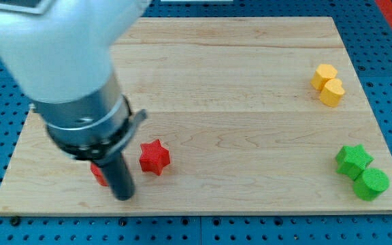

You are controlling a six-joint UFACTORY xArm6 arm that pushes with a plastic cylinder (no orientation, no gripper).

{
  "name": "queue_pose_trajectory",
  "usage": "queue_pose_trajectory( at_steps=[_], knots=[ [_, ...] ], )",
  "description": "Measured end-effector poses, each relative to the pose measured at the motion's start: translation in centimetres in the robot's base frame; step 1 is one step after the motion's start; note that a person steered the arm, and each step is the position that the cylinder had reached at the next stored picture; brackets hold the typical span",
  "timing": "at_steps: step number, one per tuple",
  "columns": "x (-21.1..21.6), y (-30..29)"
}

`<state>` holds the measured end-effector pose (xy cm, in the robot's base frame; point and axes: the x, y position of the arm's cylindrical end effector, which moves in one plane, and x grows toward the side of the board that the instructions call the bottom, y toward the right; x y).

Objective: Slide the red circle to the bottom left

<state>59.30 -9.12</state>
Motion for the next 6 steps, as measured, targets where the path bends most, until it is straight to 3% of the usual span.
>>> queue_pose_trajectory(
  at_steps=[1, 3, 5, 6],
  knots=[
    [-1.3, 1.9],
    [-2.2, -7.1],
    [-5.1, -3.2],
    [-5.4, -5.8]
  ],
)
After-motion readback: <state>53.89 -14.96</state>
